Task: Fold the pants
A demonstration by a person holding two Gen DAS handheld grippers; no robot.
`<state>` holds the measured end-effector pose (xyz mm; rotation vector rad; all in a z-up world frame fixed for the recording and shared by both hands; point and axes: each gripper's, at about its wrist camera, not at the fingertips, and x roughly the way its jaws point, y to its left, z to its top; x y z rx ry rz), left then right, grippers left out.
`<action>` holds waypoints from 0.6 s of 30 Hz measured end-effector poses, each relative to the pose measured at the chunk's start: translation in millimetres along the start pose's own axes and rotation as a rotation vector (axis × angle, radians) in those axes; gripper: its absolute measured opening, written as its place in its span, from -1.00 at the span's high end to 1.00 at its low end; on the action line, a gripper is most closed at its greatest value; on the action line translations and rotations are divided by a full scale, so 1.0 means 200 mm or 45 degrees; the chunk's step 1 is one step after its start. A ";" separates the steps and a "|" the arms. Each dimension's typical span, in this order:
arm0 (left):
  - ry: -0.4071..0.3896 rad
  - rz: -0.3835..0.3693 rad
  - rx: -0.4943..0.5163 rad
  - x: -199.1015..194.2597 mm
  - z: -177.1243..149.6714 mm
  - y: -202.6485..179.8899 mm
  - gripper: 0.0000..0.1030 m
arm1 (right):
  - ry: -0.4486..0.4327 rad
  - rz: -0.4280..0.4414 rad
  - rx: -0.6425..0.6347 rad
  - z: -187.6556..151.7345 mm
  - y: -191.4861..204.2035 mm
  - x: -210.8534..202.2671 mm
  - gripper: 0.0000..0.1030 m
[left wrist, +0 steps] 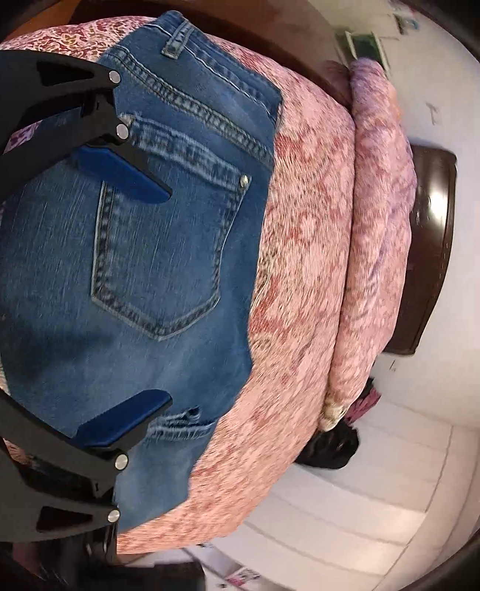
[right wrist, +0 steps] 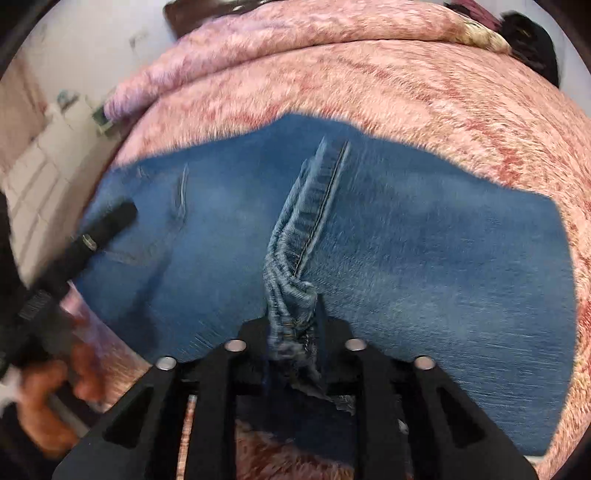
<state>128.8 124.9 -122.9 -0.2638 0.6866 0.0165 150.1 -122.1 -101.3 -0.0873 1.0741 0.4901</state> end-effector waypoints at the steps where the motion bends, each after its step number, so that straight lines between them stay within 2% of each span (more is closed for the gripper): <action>1: 0.011 -0.007 0.027 0.00 -0.01 -0.02 -0.96 | -0.003 -0.002 -0.026 0.00 0.02 -0.01 0.36; 2: 0.023 -0.010 0.052 0.01 -0.02 -0.04 -0.96 | 0.017 0.045 -0.020 0.00 0.03 -0.03 -0.01; 3: 0.039 -0.016 0.064 0.02 -0.02 -0.05 -0.96 | 0.041 0.157 0.040 0.00 0.02 -0.07 -0.07; 6: 0.099 0.005 0.061 0.08 -0.04 -0.05 -0.96 | -0.013 0.345 0.251 -0.04 -0.09 -0.23 -0.07; 7: 0.109 0.009 0.057 0.09 -0.05 -0.05 -0.96 | -0.032 0.365 0.298 -0.05 -0.11 -0.24 -0.07; 9: 0.117 0.020 0.066 0.09 -0.05 -0.06 -0.96 | -0.065 0.321 0.384 -0.05 -0.21 -0.28 -0.07; 13: 0.120 0.024 0.071 0.10 -0.06 -0.06 -0.96 | -0.091 0.200 0.414 0.01 -0.30 -0.28 -0.07; 16: 0.119 0.026 0.075 0.10 -0.06 -0.06 -0.96 | -0.144 0.065 0.294 0.08 -0.22 -0.30 -0.07; 18: 0.123 0.035 0.081 0.11 -0.07 -0.07 -0.96 | -0.148 0.022 0.248 0.15 -0.17 -0.26 -0.07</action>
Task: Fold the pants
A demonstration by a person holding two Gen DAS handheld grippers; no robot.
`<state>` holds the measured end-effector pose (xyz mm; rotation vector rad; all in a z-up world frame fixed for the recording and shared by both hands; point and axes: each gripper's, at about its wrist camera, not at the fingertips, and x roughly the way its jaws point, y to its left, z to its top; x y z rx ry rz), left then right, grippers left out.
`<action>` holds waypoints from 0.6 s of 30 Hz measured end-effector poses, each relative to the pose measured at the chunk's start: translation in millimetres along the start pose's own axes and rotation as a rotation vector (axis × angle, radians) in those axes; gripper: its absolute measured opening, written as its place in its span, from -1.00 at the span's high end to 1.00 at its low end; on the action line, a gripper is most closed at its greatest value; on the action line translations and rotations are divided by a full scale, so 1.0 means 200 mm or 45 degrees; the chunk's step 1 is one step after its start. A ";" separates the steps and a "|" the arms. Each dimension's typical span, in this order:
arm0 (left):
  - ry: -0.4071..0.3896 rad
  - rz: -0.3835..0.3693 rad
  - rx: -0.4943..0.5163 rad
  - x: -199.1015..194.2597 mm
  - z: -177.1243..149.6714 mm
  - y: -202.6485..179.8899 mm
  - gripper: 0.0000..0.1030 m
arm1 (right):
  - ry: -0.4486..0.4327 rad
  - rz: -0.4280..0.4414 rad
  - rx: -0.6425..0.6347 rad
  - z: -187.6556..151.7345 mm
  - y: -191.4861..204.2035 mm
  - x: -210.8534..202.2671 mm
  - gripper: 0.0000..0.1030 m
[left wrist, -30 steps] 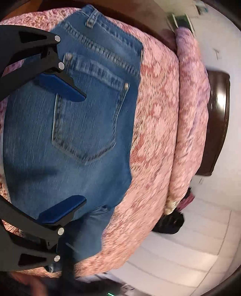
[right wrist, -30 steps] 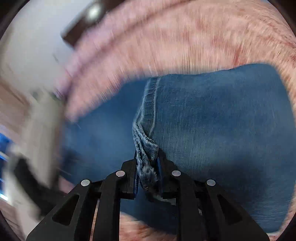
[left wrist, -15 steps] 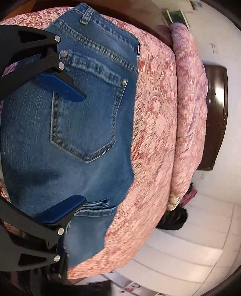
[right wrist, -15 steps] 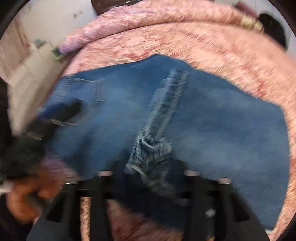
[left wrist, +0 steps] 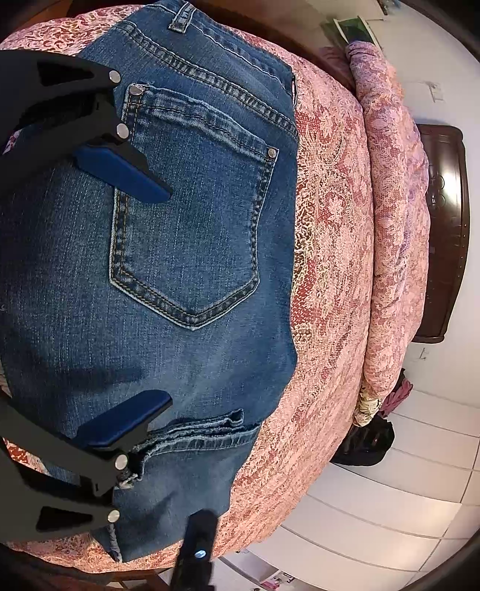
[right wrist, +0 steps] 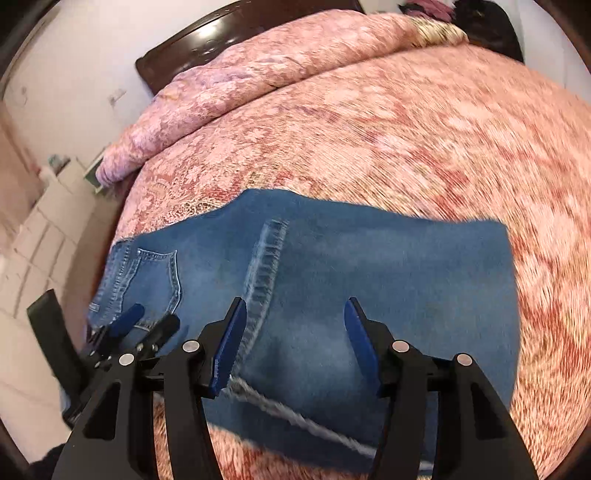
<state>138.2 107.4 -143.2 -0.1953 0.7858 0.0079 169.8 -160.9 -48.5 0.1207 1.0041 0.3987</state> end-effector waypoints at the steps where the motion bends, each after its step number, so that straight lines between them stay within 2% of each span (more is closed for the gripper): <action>1: 0.002 0.002 0.001 0.00 0.00 0.00 -0.96 | 0.003 -0.016 -0.018 0.02 0.02 0.03 -0.07; 6: 0.014 0.009 0.002 0.01 0.00 0.00 -0.96 | 0.025 -0.092 -0.156 0.01 0.14 0.17 -0.07; 7: 0.016 0.011 0.003 0.02 0.00 0.00 -0.96 | 0.055 -0.111 -0.171 0.00 0.15 0.21 -0.13; 8: 0.017 0.011 0.003 0.02 0.00 0.00 -0.96 | 0.098 -0.131 -0.191 -0.02 0.16 0.26 -0.31; 9: 0.018 0.010 0.002 0.02 0.00 0.00 -0.96 | 0.155 -0.160 -0.226 -0.06 0.17 0.34 -0.36; 11: 0.019 0.004 -0.002 0.02 0.00 0.00 -0.96 | 0.101 -0.182 -0.283 -0.09 0.18 0.35 -0.46; 18: 0.020 0.008 0.003 0.02 0.00 0.00 -0.96 | 0.113 -0.163 -0.275 -0.08 0.16 0.36 -0.49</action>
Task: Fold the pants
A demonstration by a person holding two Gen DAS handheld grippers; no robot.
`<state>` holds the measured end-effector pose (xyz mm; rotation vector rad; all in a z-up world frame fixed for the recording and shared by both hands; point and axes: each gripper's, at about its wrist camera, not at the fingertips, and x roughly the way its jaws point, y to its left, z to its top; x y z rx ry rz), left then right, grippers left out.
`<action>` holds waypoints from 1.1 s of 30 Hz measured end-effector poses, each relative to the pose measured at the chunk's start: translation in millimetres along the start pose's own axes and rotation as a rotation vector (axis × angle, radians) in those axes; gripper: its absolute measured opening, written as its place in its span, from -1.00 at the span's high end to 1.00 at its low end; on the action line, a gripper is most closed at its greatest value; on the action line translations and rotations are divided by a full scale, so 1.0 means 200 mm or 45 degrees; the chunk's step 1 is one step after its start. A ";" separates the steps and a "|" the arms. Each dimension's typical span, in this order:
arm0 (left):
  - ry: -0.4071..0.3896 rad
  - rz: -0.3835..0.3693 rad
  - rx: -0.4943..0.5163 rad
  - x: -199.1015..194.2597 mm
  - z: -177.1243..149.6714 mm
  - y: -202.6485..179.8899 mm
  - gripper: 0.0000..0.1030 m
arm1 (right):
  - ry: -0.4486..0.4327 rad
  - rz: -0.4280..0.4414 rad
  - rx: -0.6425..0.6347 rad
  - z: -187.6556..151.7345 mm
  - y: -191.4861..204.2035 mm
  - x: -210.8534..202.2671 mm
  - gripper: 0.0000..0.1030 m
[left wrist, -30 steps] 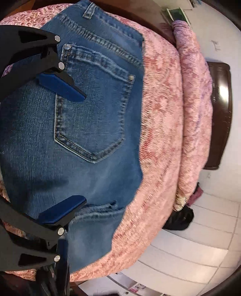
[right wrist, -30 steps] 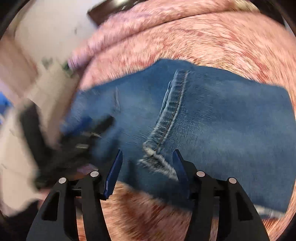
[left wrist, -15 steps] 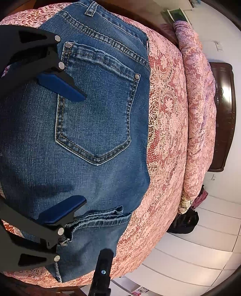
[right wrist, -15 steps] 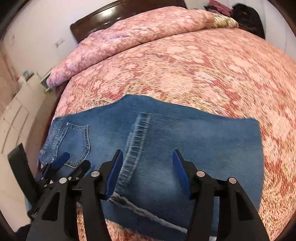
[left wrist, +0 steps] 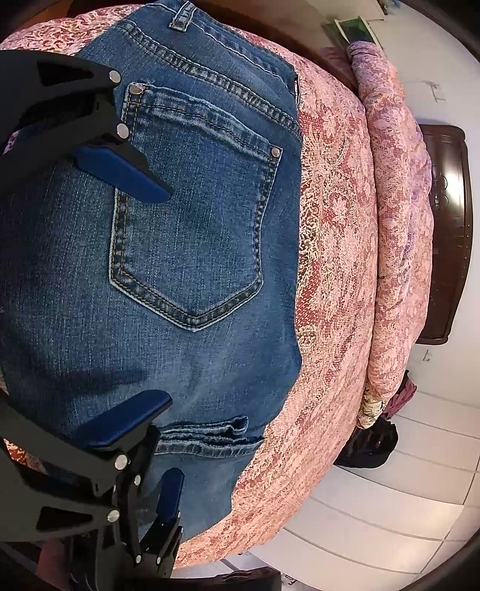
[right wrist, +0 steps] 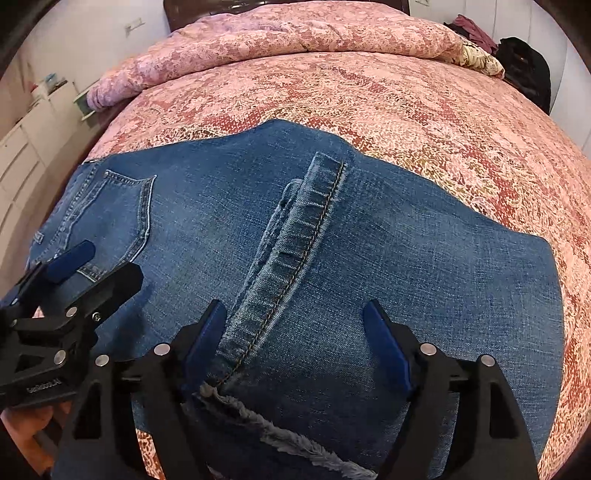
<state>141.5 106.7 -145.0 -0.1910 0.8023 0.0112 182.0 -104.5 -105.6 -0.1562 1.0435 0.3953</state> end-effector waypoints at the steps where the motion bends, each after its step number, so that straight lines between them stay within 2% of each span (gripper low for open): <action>1: 0.000 0.002 0.002 0.00 0.00 0.00 -0.96 | -0.001 0.001 0.002 0.00 0.00 0.00 -0.49; 7: 0.002 0.016 0.008 -0.01 0.00 0.00 -0.96 | 0.007 0.000 -0.003 -0.01 0.01 0.00 -0.49; 11: 0.014 0.078 -0.001 -0.04 0.01 0.01 -0.96 | 0.007 -0.013 -0.031 -0.01 0.03 0.01 -0.54; 13: 0.020 0.100 -0.050 -0.05 0.02 0.04 -0.96 | 0.003 -0.018 -0.037 -0.02 0.03 0.01 -0.54; 16: 0.030 0.160 -0.212 -0.09 0.03 0.17 -0.96 | 0.002 -0.015 -0.034 -0.02 0.03 0.01 -0.54; 17: 0.016 0.160 -0.310 -0.13 0.04 0.25 -0.96 | 0.001 -0.014 -0.033 -0.02 0.03 0.01 -0.54; 18: 0.005 0.115 -0.364 -0.14 0.04 0.29 -0.96 | 0.001 -0.013 -0.034 -0.02 0.03 0.01 -0.55; 19: -0.014 0.022 -0.472 -0.17 0.03 0.36 -0.96 | 0.000 -0.014 -0.035 -0.02 0.03 0.01 -0.55; 22: -0.040 -0.083 -0.627 -0.24 0.03 0.46 -0.96 | 0.001 -0.012 -0.037 -0.02 0.03 0.01 -0.56; 23: -0.090 -0.176 -0.679 -0.28 0.02 0.51 -0.96 | 0.001 -0.012 -0.037 -0.02 0.03 0.01 -0.56; 24: -0.129 -0.230 -0.723 -0.33 0.02 0.56 -0.96 | 0.001 -0.011 -0.036 -0.02 0.03 0.01 -0.56; 27: -0.193 -0.186 -0.794 -0.41 -0.01 0.69 -0.96 | -0.001 -0.011 -0.038 -0.02 0.04 0.01 -0.60; 29: -0.207 -0.206 -0.925 -0.42 -0.08 0.82 -0.95 | -0.004 -0.014 -0.039 -0.02 0.04 0.01 -0.63; 31: -0.218 -0.292 -1.055 -0.40 -0.15 0.92 -0.94 | -0.005 -0.016 -0.044 -0.03 0.05 0.02 -0.65; 32: -0.253 -0.389 -1.169 -0.37 -0.20 0.99 -0.94 | -0.006 -0.018 -0.046 -0.03 0.05 0.02 -0.66; 33: -0.267 -0.445 -1.230 -0.36 -0.22 1.02 -0.94 | -0.006 -0.017 -0.046 -0.03 0.05 0.01 -0.66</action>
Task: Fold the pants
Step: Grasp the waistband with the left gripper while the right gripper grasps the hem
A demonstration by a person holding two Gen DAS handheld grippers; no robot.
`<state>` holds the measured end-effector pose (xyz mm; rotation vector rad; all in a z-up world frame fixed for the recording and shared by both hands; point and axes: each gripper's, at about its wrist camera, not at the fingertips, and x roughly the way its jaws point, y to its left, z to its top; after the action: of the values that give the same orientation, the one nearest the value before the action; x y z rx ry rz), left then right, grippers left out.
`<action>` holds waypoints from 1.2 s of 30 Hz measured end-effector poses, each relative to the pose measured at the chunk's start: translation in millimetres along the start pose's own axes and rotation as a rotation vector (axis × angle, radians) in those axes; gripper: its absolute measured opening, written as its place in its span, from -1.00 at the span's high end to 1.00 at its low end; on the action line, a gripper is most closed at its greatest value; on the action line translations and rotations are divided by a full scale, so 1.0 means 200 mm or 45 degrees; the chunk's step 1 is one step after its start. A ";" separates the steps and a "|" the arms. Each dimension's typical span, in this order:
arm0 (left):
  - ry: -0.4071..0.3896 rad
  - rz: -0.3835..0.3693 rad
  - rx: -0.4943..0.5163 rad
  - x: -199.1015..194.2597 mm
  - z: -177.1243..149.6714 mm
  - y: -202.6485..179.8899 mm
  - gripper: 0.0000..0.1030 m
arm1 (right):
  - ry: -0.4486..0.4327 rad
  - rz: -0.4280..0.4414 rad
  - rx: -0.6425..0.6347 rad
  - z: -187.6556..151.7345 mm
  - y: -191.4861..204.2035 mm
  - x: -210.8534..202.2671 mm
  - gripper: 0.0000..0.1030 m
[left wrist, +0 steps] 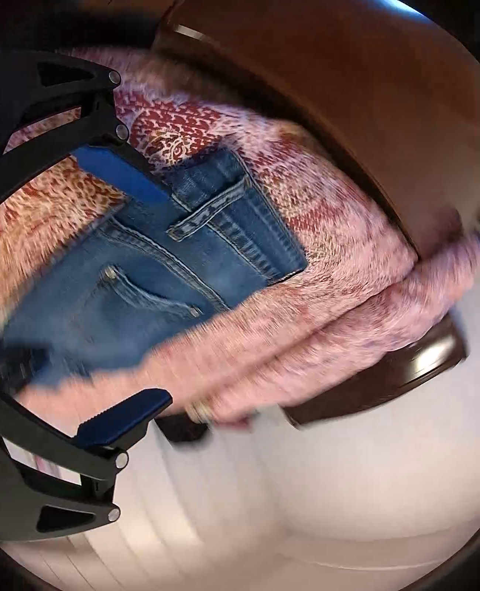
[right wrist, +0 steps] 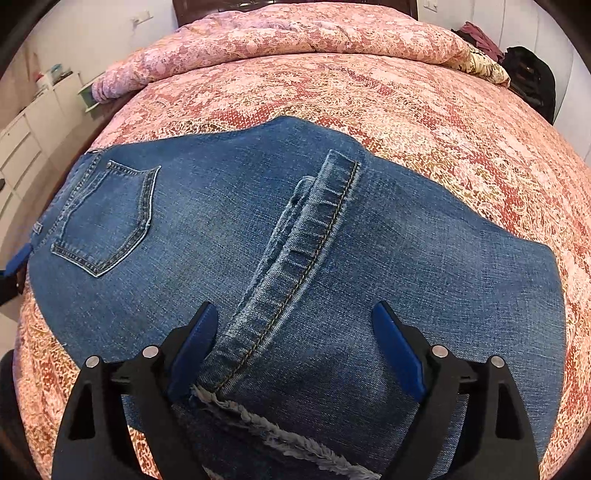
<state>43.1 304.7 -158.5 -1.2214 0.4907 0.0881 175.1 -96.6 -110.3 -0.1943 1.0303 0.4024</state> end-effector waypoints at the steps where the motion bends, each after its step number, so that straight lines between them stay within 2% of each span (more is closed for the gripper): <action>1: 0.005 -0.031 -0.066 0.00 0.01 0.04 -0.94 | 0.000 0.004 0.001 0.00 0.00 0.00 -0.66; 2: 0.015 -0.060 -0.112 0.01 0.02 0.07 -0.94 | 0.000 0.007 0.002 0.00 0.00 0.00 -0.66; 5: 0.030 -0.073 -0.134 0.00 0.02 0.07 -0.93 | 0.000 0.012 0.000 0.00 0.00 0.00 -0.66; 10: -0.040 -0.014 -0.106 -0.07 0.05 0.05 -0.93 | -0.006 0.015 0.003 -0.01 -0.01 -0.01 -0.66; 13: 0.003 -0.012 -0.120 -0.02 0.09 0.09 -0.93 | -0.009 0.015 0.005 -0.01 -0.01 -0.01 -0.67; 14: 0.010 0.024 -0.114 0.00 0.09 0.10 -0.93 | -0.009 0.017 0.007 -0.01 -0.01 -0.01 -0.67; 19: -0.015 0.065 -0.161 0.03 0.10 0.14 -0.93 | -0.008 0.026 0.008 -0.01 -0.02 -0.01 -0.67; 24: -0.025 -0.026 -0.158 0.06 0.11 0.14 -0.93 | -0.011 0.018 0.000 -0.01 -0.01 -0.01 -0.68; 27: -0.024 -0.046 -0.117 0.07 0.12 0.13 -0.94 | -0.011 0.018 -0.001 -0.01 -0.01 -0.01 -0.68; 29: -0.058 -0.103 -0.070 0.06 0.12 0.11 -0.94 | -0.013 0.017 -0.003 -0.01 -0.01 -0.01 -0.69; 30: -0.047 -0.065 -0.040 0.07 0.11 0.11 -0.94 | -0.014 0.016 -0.005 -0.01 -0.01 -0.01 -0.69; 32: -0.024 -0.006 -0.065 0.11 0.11 0.15 -0.84 | -0.016 0.013 -0.007 -0.01 -0.01 -0.01 -0.70; 33: -0.046 0.004 -0.064 0.11 0.12 0.15 -0.81 | -0.016 0.016 -0.006 -0.01 -0.01 -0.01 -0.70; 34: -0.049 0.019 -0.060 0.11 0.12 0.15 -0.70 | -0.016 0.021 -0.002 -0.01 -0.01 -0.01 -0.70; 36: -0.039 0.088 -0.047 0.13 0.11 0.15 -0.04 | -0.012 0.035 0.010 -0.01 -0.01 -0.01 -0.73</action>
<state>63.1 331.0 -189.7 -1.2377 0.5059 0.1750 174.0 -99.6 -109.0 -0.1712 1.0261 0.4240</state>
